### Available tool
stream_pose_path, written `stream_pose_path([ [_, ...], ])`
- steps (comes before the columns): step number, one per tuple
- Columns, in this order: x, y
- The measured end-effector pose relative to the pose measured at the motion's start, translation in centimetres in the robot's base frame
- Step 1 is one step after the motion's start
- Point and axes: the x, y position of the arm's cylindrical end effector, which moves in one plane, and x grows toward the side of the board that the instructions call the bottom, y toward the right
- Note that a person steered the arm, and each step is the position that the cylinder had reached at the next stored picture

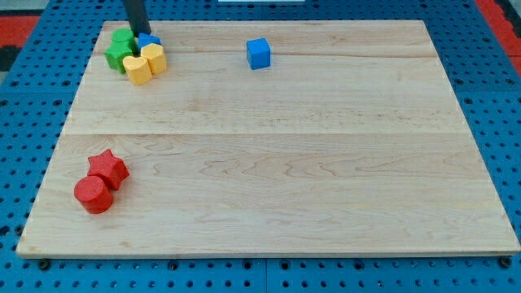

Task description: Move the triangle to the blue cube

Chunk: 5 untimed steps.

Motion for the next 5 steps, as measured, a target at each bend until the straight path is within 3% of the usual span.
stream_pose_path([
  [1, 1.9, 4.6],
  [2, 2.0, 5.2],
  [4, 3.3, 0.4],
  [5, 6.8, 2.4],
])
